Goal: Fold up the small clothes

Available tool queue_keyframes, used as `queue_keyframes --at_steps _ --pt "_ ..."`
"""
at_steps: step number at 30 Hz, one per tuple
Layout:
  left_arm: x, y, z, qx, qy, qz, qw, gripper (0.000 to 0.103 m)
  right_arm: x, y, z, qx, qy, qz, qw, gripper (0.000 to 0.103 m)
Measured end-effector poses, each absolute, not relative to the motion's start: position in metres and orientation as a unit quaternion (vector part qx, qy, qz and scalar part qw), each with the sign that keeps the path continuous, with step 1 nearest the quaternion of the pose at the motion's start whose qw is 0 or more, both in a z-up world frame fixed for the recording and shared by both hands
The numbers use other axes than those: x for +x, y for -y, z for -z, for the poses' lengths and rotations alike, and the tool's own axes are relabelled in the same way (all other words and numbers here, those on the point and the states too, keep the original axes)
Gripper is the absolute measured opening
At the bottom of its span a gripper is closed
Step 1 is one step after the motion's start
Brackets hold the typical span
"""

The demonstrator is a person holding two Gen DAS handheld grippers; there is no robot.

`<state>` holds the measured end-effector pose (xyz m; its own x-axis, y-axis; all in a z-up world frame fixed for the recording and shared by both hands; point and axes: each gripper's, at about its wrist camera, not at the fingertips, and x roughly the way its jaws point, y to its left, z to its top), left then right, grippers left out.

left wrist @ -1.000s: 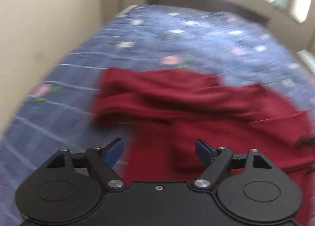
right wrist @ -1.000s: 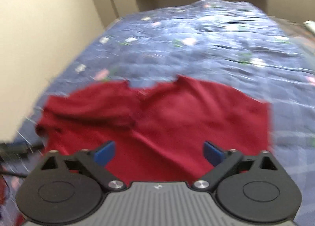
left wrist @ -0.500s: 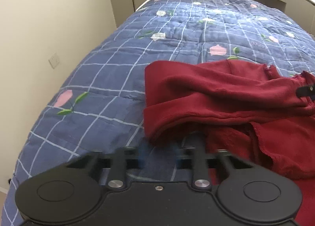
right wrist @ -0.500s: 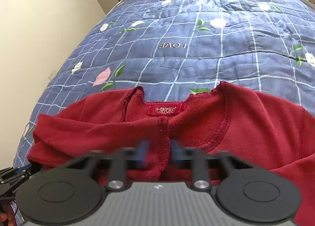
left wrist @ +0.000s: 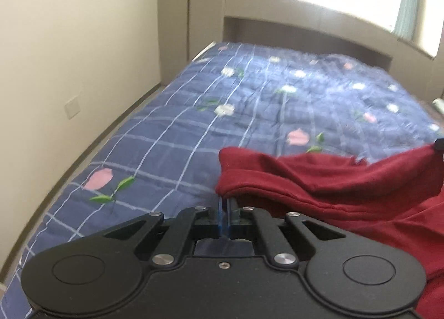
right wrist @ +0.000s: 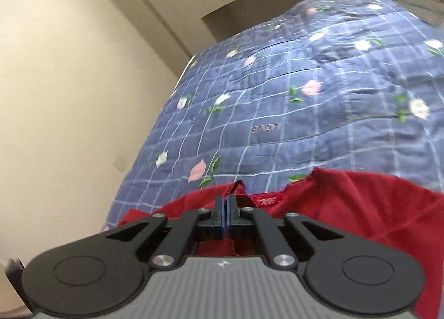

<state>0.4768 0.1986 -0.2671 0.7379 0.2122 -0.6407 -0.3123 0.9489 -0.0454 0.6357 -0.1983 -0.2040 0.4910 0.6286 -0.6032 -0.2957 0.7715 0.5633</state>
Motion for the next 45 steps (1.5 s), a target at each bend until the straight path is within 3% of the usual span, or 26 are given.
queue_keyframes --at_steps 5,11,20,27,30,42,44,45 --pt "0.467 -0.188 0.265 -0.040 -0.333 -0.098 0.937 0.002 0.618 0.238 0.200 0.243 -0.435 -0.244 0.832 0.001" --pt "0.455 -0.160 0.286 0.026 -0.371 -0.048 0.927 0.002 0.601 0.262 0.243 0.215 -0.488 -0.180 0.826 0.001" --pt "0.453 -0.149 0.308 0.020 -0.410 -0.051 0.910 0.004 0.580 0.254 0.270 0.154 -0.505 -0.159 0.834 0.001" --pt "0.442 -0.161 0.296 -0.047 -0.415 -0.046 0.907 0.038 0.578 0.252 0.269 0.140 -0.494 -0.153 0.844 0.002" --pt "0.437 -0.170 0.294 -0.099 -0.413 -0.044 0.904 0.060 0.580 0.252 0.272 0.136 -0.495 -0.150 0.845 0.002" --pt "0.461 -0.212 0.315 -0.339 -0.404 -0.090 0.845 0.058 0.579 0.249 0.290 0.091 -0.504 -0.124 0.850 0.002" --pt "0.465 -0.216 0.320 -0.365 -0.405 -0.096 0.833 0.054 0.579 0.250 0.291 0.095 -0.505 -0.123 0.849 0.002" --pt "0.468 -0.218 0.324 -0.373 -0.412 -0.102 0.825 0.040 0.579 0.250 0.291 0.096 -0.506 -0.124 0.848 0.002"
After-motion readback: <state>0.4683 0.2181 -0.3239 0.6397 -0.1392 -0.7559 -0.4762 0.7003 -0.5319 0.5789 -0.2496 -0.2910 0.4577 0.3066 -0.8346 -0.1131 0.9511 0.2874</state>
